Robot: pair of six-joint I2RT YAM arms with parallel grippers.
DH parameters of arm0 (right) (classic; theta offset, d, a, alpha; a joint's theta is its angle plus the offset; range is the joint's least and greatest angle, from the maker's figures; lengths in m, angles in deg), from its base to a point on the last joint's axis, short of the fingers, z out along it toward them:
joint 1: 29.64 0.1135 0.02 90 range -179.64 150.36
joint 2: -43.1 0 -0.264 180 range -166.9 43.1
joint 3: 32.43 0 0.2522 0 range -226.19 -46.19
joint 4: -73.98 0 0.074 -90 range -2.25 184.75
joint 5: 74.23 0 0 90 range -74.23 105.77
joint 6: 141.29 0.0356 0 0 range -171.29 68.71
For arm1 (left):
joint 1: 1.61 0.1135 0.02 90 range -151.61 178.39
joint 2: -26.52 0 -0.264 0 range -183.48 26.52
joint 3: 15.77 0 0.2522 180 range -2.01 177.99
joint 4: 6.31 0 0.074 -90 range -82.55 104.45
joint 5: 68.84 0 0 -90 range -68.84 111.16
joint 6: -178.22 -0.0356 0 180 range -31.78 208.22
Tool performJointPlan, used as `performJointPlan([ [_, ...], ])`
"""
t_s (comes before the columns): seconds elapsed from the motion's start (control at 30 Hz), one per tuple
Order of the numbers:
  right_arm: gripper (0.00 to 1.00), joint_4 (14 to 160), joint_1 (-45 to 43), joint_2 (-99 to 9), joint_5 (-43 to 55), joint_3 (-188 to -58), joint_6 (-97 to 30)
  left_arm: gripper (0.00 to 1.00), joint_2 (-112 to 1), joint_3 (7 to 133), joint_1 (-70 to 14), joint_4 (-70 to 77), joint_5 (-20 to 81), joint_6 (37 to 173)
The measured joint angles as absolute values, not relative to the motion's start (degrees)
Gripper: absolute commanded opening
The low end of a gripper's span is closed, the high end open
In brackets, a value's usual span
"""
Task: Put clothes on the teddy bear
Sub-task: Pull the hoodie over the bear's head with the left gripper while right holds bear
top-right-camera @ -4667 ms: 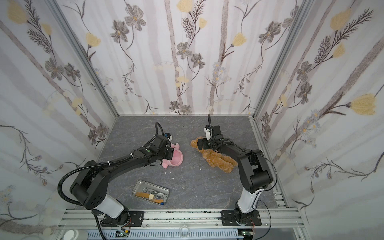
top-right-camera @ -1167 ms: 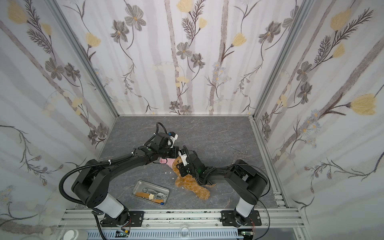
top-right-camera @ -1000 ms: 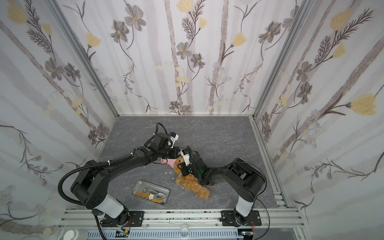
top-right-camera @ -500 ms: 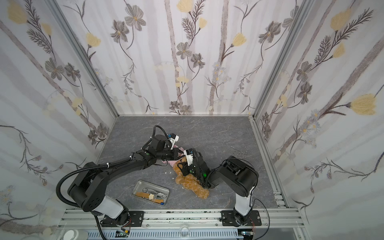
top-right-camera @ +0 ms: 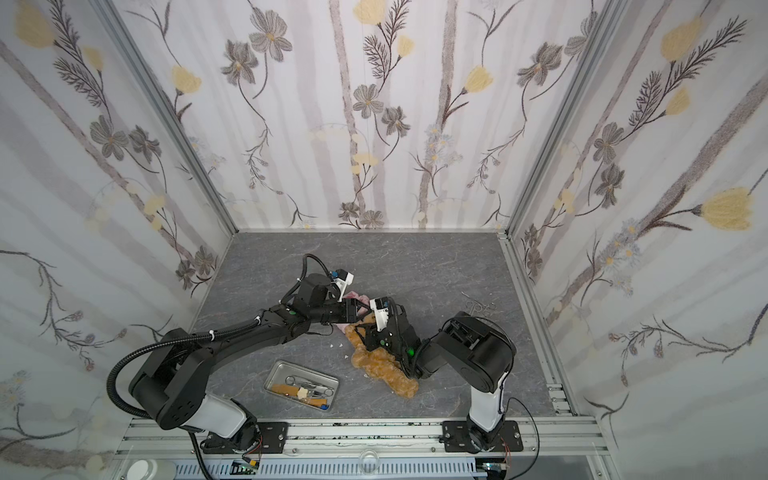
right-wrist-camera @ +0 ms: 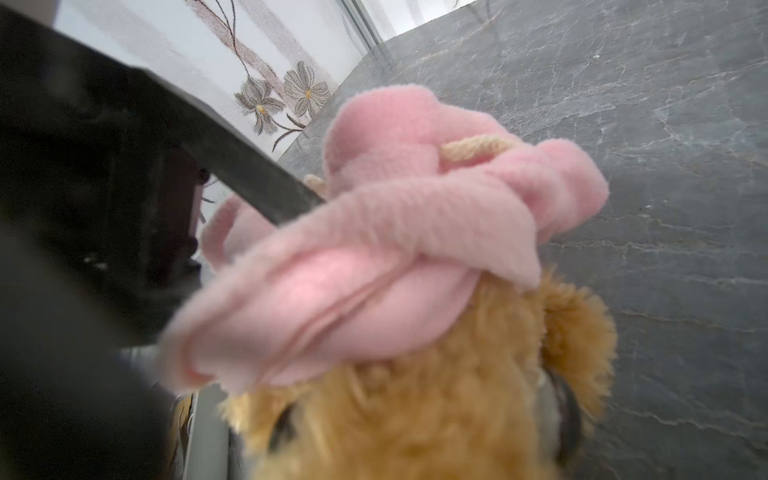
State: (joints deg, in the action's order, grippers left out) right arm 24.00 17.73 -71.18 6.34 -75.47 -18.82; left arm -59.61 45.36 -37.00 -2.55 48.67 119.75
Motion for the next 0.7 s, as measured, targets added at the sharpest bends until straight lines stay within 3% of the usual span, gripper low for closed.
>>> performJointPlan([
  [0.13,0.32,23.6,17.8,-71.2,6.5,-75.2,-18.8,0.68,-57.9,45.2,-36.7,-2.1,46.7,118.0],
  [0.23,0.32,23.6,17.8,-71.2,6.5,-75.2,-18.8,0.69,-57.5,45.4,-36.4,-0.9,44.8,116.7],
  [0.5,0.28,23.7,17.8,-71.3,6.5,-75.3,-19.0,0.55,-58.3,47.1,-36.0,0.7,44.7,115.2],
  [0.7,0.23,23.9,17.5,-70.2,6.4,-74.8,-21.1,0.66,-55.0,46.5,-34.8,2.0,45.8,115.0],
])
